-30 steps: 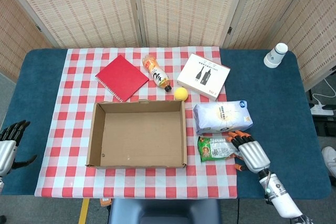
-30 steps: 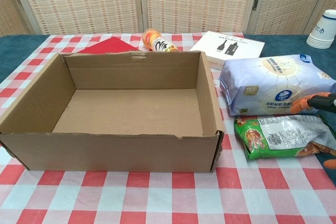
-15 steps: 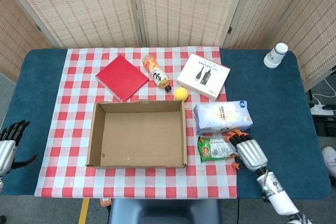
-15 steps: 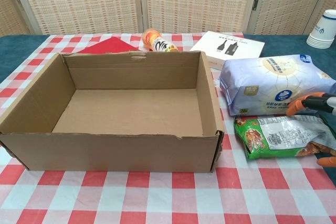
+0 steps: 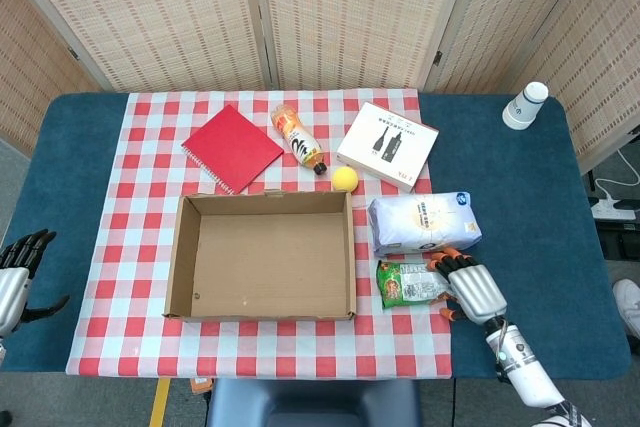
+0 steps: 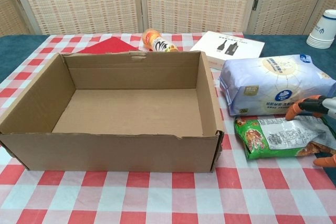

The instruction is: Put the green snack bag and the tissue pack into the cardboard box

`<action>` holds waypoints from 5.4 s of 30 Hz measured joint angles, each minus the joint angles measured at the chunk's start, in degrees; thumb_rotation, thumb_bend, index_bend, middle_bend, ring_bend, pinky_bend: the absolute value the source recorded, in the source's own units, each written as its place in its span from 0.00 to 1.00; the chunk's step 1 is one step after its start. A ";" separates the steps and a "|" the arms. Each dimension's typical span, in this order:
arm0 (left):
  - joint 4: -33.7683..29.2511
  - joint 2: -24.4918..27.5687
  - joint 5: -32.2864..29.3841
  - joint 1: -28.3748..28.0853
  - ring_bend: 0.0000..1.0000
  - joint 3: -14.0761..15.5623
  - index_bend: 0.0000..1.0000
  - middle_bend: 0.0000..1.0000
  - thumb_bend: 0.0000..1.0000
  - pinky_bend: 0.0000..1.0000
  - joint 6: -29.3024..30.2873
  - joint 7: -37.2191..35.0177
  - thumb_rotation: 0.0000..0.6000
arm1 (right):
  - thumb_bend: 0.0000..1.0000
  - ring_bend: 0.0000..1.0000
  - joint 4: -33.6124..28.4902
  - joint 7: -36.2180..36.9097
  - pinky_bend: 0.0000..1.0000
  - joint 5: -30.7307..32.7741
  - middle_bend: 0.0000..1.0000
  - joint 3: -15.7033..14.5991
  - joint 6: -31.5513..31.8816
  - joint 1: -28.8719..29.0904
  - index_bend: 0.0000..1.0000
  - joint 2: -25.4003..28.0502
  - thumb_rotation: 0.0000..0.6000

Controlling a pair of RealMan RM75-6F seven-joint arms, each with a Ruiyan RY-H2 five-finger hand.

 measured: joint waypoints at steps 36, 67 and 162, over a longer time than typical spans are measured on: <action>-0.04 0.15 -0.22 0.14 0.00 -0.19 0.04 0.00 0.20 0.09 0.30 -0.28 1.00 | 0.37 0.47 -0.34 -0.10 0.67 -3.16 0.49 0.52 8.12 -1.31 0.75 -0.37 1.00; -0.18 0.85 -0.67 0.53 0.00 -0.35 0.04 0.00 0.20 0.09 0.47 -1.12 1.00 | 0.37 0.49 -17.60 -17.71 0.69 -1.06 0.50 16.19 -4.91 21.09 0.76 -2.99 1.00; 0.78 0.46 -0.88 0.09 0.00 -0.38 0.04 0.00 0.20 0.09 -0.69 -1.65 1.00 | 0.00 0.00 -9.29 -19.19 0.00 35.50 0.00 5.45 -25.75 27.07 0.00 12.69 1.00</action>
